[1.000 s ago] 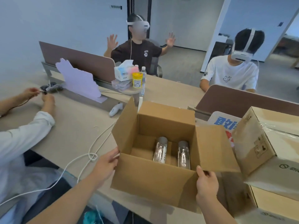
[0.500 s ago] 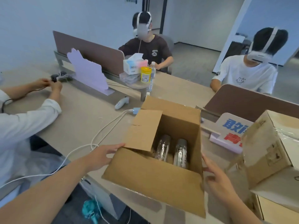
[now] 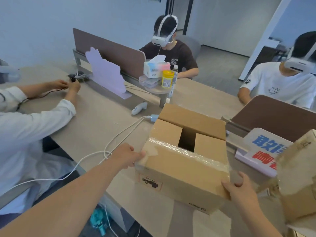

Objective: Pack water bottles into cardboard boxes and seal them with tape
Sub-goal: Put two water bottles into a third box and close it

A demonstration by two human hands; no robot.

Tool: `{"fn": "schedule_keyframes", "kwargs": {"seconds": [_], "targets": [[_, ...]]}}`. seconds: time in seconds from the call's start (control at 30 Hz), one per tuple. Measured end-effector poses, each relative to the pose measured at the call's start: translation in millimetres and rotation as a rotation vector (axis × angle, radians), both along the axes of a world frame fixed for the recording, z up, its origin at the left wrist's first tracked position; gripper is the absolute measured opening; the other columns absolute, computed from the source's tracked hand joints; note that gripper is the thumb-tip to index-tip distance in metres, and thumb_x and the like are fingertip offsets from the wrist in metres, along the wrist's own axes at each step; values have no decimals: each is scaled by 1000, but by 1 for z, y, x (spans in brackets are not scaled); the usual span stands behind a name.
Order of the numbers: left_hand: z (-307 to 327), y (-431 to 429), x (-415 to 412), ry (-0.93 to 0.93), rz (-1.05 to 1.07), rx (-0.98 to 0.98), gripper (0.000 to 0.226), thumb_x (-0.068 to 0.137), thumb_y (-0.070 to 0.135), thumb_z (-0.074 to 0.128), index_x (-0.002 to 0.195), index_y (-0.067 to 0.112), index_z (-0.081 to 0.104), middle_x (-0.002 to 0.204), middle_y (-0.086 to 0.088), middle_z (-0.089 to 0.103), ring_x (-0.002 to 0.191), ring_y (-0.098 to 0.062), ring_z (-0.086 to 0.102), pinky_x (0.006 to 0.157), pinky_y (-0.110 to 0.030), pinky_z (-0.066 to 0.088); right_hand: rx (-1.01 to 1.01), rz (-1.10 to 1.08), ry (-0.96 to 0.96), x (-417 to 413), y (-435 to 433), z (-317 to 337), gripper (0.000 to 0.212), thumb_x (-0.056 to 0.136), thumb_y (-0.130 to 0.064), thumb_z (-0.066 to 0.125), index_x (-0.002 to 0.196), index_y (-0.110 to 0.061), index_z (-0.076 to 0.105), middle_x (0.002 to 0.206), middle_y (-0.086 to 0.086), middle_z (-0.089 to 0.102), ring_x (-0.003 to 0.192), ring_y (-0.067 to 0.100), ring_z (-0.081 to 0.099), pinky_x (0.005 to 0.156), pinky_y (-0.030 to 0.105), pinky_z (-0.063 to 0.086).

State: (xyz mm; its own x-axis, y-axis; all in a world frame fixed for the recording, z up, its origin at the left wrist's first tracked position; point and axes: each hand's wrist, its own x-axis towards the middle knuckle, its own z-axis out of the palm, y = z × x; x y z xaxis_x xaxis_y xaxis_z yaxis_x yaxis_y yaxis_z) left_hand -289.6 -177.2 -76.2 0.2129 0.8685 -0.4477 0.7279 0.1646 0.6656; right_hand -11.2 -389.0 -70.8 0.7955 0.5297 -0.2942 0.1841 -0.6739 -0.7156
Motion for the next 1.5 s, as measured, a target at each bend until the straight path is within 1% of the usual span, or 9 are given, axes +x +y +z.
{"fn": "schedule_keyframes", "kwargs": {"seconds": [0.17, 0.37, 0.6, 0.77, 0.87, 1.03, 1.13, 1.23, 1.5], "targets": [[7, 11, 28, 246, -213, 224, 59, 84, 25, 62, 139, 22, 41, 130, -7, 50, 118, -25, 52, 96, -34, 45, -116, 106, -129, -20, 19, -8, 64, 90, -8, 51, 145, -31, 27, 137, 12, 48, 118, 31, 51, 94, 40, 45], [4, 5, 96, 301, -709, 580, 44, 93, 21, 48, 137, 28, 46, 156, -4, 22, 143, -22, 20, 117, -41, 18, -259, 136, -260, -31, 31, -9, 72, 92, -3, 42, 151, -27, 9, 158, 9, -3, 143, 32, 20, 107, 40, 33], [-31, 16, 140, 326, -631, 628, 44, 97, 37, 28, 139, 25, 37, 150, -9, 26, 139, -27, 20, 113, -48, 13, -237, 82, -197, -26, 28, -21, 76, 79, 4, 49, 146, -28, 31, 153, 11, 25, 138, 25, 32, 104, 28, 30], [-44, 20, 142, 346, -641, 546, 51, 96, 41, 23, 137, 27, 50, 161, -11, 8, 148, -26, -1, 115, -50, -10, -406, -30, -372, -11, 65, -21, 30, 81, -3, 44, 105, -18, 54, 123, 9, 50, 123, 28, 40, 107, 38, 31], [-41, 21, 140, 284, -585, 556, 51, 96, 41, 27, 139, 26, 47, 160, -9, 13, 148, -23, 2, 116, -48, -8, -163, -104, -316, -1, 94, -13, 14, 82, -4, 51, 91, -15, 54, 115, 14, 48, 109, 32, 47, 97, 36, 37], [-34, 17, 137, 114, -451, 595, 41, 98, 30, 34, 136, 24, 49, 154, -1, 31, 146, -15, 15, 118, -39, -3, 106, -247, -226, 49, 133, 8, 39, 88, -5, 51, 127, -6, 52, 133, 16, 48, 118, 31, 47, 97, 37, 38], [-34, 19, 134, 37, -412, 631, 36, 96, 22, 39, 128, 25, 57, 147, 3, 40, 142, -10, 23, 118, -34, -3, 188, -291, 183, 78, 162, 16, 62, 92, -30, 52, 147, -16, 29, 149, 9, 36, 133, 31, 37, 102, 40, 34], [-35, 18, 134, 24, -395, 657, 36, 93, 18, 44, 125, 22, 60, 142, 3, 45, 137, -11, 31, 119, -34, 3, 191, -297, 344, 104, 175, -12, 86, 67, -67, 55, 138, -18, 46, 138, 6, 49, 123, 31, 47, 104, 49, 38], [-35, 13, 133, -155, -432, 841, 35, 71, 1, 59, 103, 13, 68, 111, -8, 62, 108, -20, 53, 94, -43, 51, 710, -344, 529, 78, 150, 7, 26, 99, -32, 39, 86, -23, 60, 86, -4, 62, 83, 12, 57, 72, 26, 45]]}}
